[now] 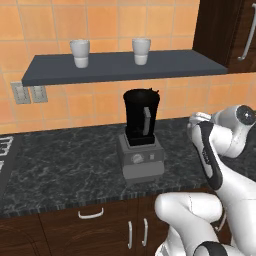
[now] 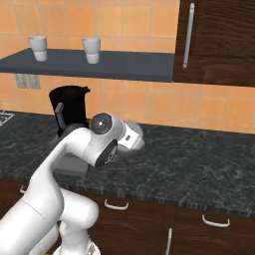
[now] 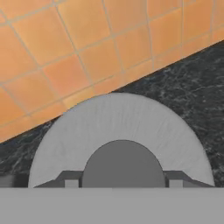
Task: Close the lid blender by securely placing the lid on top.
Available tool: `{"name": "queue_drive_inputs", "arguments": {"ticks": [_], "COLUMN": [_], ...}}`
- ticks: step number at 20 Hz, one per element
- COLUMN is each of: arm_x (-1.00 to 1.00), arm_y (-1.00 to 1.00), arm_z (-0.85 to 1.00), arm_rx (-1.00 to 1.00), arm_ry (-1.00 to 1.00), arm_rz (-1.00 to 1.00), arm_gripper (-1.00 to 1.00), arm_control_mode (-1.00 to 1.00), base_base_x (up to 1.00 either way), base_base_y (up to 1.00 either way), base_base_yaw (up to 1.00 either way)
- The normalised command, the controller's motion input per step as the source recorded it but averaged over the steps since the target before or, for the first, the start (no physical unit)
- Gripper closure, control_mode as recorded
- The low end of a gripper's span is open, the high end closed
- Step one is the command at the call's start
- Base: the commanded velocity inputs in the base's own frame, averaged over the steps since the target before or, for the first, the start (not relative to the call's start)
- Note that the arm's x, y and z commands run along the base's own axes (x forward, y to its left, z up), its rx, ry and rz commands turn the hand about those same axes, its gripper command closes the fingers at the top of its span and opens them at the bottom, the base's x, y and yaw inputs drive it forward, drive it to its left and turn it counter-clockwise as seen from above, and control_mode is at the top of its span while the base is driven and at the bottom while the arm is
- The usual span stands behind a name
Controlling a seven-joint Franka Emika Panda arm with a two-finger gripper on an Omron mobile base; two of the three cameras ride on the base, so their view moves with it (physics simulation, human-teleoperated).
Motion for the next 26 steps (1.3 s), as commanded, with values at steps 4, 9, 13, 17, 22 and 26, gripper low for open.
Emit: {"name": "queue_drive_inputs", "arguments": {"ticks": [4,9,13,17,22,26], "arm_x": [0.00,0.17,0.03,0.00,0.00,-0.09], "arm_y": [0.28,0.16,0.00,0.00,0.00,0.00], "arm_z": [1.00,1.00,1.00,1.00,0.76,0.00], "arm_rx": [-0.06,-0.02,0.00,0.00,0.00,-0.01], "arm_ry": [-0.17,-0.06,0.05,0.18,0.21,0.05], "arm_rz": [0.00,0.00,-0.03,0.00,0.00,0.01], "arm_gripper": [1.00,1.00,1.00,1.00,1.00,1.00], "arm_control_mode": [-1.00,-1.00,-1.00,-1.00,-1.00,-1.00], "base_base_x": [0.00,0.00,0.00,0.00,0.00,0.00], "base_base_y": [0.00,0.00,0.00,0.00,0.00,0.00], "base_base_yaw": [0.00,0.00,0.00,0.00,0.00,0.00]}}
